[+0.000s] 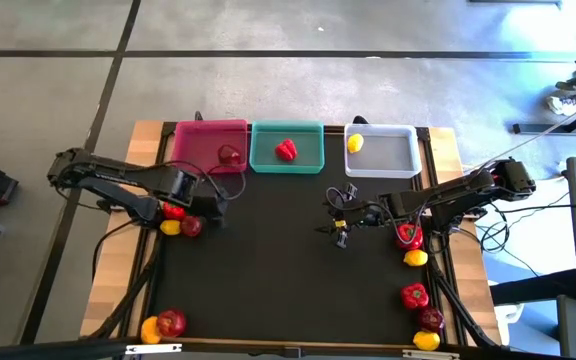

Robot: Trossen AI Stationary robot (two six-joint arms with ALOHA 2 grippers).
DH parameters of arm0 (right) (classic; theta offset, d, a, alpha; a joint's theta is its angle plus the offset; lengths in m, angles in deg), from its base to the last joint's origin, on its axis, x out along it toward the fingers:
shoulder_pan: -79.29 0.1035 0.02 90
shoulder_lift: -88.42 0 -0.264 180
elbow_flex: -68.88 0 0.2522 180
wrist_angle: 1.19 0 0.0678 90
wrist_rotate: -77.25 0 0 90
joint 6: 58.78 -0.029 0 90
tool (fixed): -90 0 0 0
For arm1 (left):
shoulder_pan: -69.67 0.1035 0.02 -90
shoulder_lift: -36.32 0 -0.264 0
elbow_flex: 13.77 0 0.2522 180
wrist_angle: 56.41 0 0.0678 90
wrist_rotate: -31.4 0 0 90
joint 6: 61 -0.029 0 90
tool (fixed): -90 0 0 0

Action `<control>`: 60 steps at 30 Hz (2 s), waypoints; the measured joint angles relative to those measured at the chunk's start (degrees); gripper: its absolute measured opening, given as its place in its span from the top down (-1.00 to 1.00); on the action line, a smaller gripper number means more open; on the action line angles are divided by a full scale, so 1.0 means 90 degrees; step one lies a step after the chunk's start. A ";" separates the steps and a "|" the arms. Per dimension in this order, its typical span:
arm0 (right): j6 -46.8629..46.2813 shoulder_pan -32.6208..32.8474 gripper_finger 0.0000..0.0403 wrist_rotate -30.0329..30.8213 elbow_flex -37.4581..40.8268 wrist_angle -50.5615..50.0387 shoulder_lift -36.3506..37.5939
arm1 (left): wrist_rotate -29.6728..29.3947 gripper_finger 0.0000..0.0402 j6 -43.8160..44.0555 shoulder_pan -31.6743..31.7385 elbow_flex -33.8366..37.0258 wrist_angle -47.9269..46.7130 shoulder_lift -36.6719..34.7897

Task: Sort produce into baskets
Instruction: Put the apple into the pink bin

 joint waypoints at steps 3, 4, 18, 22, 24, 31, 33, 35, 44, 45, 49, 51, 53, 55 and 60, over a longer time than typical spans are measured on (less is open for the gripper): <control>-0.0002 0.0000 -0.61 0.0000 0.0000 -0.0002 0.0000 | 0.0000 -0.92 0.0351 -0.0072 0.0000 -0.0551 0.0194; -0.0002 0.0000 -0.61 0.0000 0.0000 -0.0002 0.0000 | 0.0002 -0.92 0.0469 -0.0091 0.0000 -0.0721 0.0288; 0.0000 0.0000 -0.61 0.0000 0.0000 -0.0016 0.0000 | 0.0453 -0.92 0.0902 -0.0452 0.0159 -0.1363 0.1598; 0.0005 0.0000 -0.61 0.0000 0.0000 -0.0016 0.0000 | 0.0769 -0.92 0.0895 -0.0527 0.0448 -0.1121 0.1593; 0.0043 0.0000 -0.61 0.0000 0.0000 -0.0015 0.0000 | 0.0797 -0.92 0.0893 -0.0526 0.0561 -0.1023 0.1575; 0.0123 0.0000 -0.61 0.0000 0.0000 -0.0012 0.0000 | 0.0780 -0.92 0.0745 -0.0522 0.0796 -0.0654 0.1568; 0.0146 0.0000 -0.61 0.0000 0.0000 -0.0010 0.0000 | 0.0780 -0.92 0.0745 -0.0522 0.0949 -0.0584 0.1568; 0.0148 0.0000 -0.61 0.0000 0.0000 -0.0010 0.0000 | 0.0780 -0.92 0.0742 -0.0522 0.1080 -0.0484 0.1568; 0.0151 0.0000 -0.61 0.0000 0.0000 -0.0010 0.0000 | 0.0855 -0.80 0.0431 -0.0520 0.1239 0.0237 0.1568; 0.0151 0.0000 -0.61 0.0000 0.0000 -0.0010 0.0000 | 0.0856 -0.75 0.0402 -0.0520 0.1239 0.0224 0.1568; 0.0153 0.0000 -0.61 0.0000 0.0000 -0.0010 0.0000 | 0.0855 -0.53 0.0265 -0.0520 0.1239 0.0251 0.1568; 0.0153 0.0000 -0.61 0.0000 0.0000 -0.0010 0.0000 | 0.0855 -0.42 0.0247 -0.0517 0.1239 0.0251 0.1568; 0.0153 0.0000 -0.61 0.0000 0.0000 -0.0010 0.0000 | 0.0857 -0.32 0.0209 -0.0517 0.1239 0.0254 0.1568; 0.0153 0.0000 -0.61 0.0000 0.0000 -0.0010 0.0000 | 0.0857 -0.27 0.0170 -0.0517 0.1239 0.0254 0.1565; 0.0153 0.0000 -0.61 0.0000 0.0000 -0.0010 0.0000 | 0.0856 -0.28 0.0155 -0.0517 0.1239 0.0256 0.1566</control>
